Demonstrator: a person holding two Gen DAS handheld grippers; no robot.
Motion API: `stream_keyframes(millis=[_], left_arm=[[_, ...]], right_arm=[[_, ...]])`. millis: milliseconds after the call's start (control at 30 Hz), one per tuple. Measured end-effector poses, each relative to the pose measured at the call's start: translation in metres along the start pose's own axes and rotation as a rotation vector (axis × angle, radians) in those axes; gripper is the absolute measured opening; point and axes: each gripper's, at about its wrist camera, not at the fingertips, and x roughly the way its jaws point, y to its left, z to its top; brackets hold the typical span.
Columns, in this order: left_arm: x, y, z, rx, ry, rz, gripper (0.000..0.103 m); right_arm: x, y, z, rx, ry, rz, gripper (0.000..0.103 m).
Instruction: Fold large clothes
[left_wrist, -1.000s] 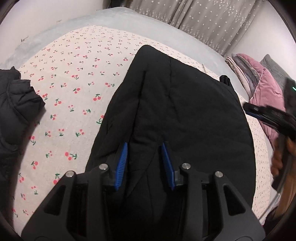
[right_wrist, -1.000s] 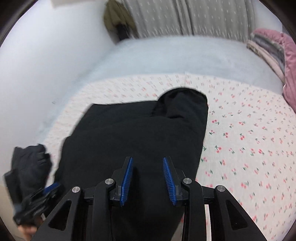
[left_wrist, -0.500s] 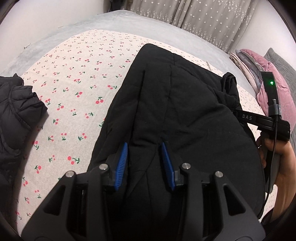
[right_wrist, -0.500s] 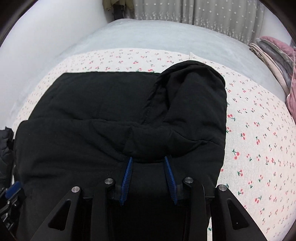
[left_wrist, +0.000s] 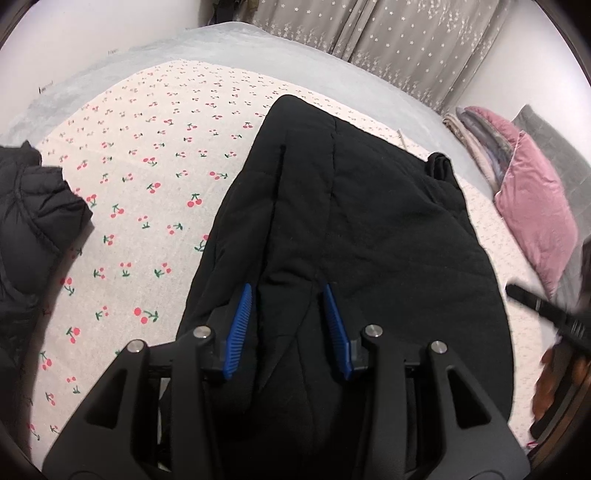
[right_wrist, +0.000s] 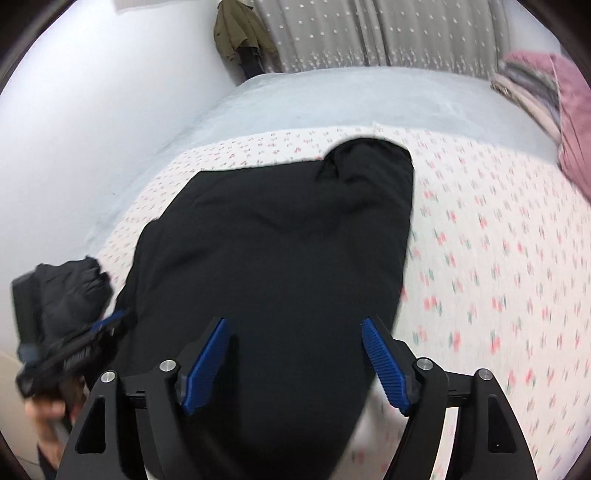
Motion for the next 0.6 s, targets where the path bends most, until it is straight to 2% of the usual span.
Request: stream_keyframes(millis=[67,167,267,333,367,467,500,567,600], left_arm=[[-0.007,0.003,-0.002,0.006,-0.004,-0.025,0.051],[-0.015,0.000,-0.008,0.069,-0.012,-0.026,0.062],[-0.020,-0.001,-0.017,0.131,-0.017,-0.043,0.073],[-0.019,-0.001,-0.019,0.159,-0.019,-0.041,0.076],[-0.019,0.000,-0.019,0.158,-0.021,-0.044,0.078],[-0.016,0.007,-0.017,0.115,-0.009,-0.057,0.083],[-0.016,0.009,-0.017,0.106,-0.006,-0.059,0.084],[-0.015,0.013,-0.017,0.094,-0.001,-0.041,0.094],[-0.014,0.016,-0.016,0.081,0.004,-0.046,0.095]], right_arm=[[-0.005,-0.007,-0.012,0.039,0.015,0.037,0.081],[-0.008,-0.024,-0.034,0.127,0.025,0.125,0.081],[-0.008,-0.038,-0.055,0.202,-0.004,0.257,0.082],[-0.001,-0.045,-0.060,0.267,0.028,0.285,0.083],[0.002,-0.048,-0.060,0.274,0.049,0.302,0.083],[0.005,-0.059,-0.058,0.297,0.028,0.327,0.084],[0.007,-0.064,-0.059,0.323,0.033,0.342,0.084],[0.015,-0.075,-0.063,0.398,0.047,0.398,0.084],[0.018,-0.080,-0.066,0.439,0.057,0.413,0.084]])
